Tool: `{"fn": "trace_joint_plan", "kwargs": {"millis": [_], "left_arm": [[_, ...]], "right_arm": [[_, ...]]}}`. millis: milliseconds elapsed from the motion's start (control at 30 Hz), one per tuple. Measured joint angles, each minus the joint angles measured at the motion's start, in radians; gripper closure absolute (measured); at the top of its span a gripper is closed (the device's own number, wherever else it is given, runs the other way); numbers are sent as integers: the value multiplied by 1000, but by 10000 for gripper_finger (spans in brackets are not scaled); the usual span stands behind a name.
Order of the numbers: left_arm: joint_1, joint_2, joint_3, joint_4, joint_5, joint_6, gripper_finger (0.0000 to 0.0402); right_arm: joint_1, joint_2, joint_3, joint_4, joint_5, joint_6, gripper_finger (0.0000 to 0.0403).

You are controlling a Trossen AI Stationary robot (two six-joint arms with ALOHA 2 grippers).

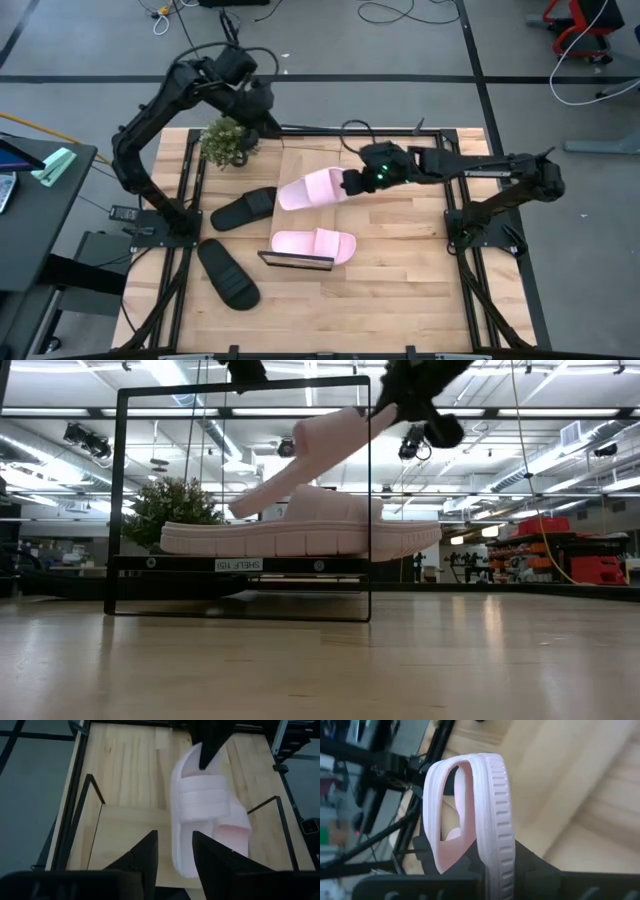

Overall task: Pick and place slides into the shelf
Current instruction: Put the pink slide on the shelf

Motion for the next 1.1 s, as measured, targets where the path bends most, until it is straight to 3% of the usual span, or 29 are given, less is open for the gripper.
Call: {"fn": "trace_joint_plan", "kwargs": {"millis": [100, 233, 400, 733, 967, 1100], "left_arm": [[9, -15, 0, -1, 0, -2, 284], [9, -24, 0, 15, 1, -23, 290], [7, -31, -1, 46, 1, -48, 290], [-11, -32, -1, 118, 1, -148, 294], [-49, -32, -1, 244, 2, -205, 295], [-71, -32, -1, 280, 2, -204, 295]], "right_arm": [[22, -87, -138, 114, 39, 118, 366], [56, -184, -348, 439, 94, 287, 366], [104, -212, -556, 704, 146, 408, 367], [113, -206, -686, 766, 162, 455, 367], [113, -163, -794, 1078, 191, 477, 367], [113, -120, -816, 1129, 176, 464, 367]]}}
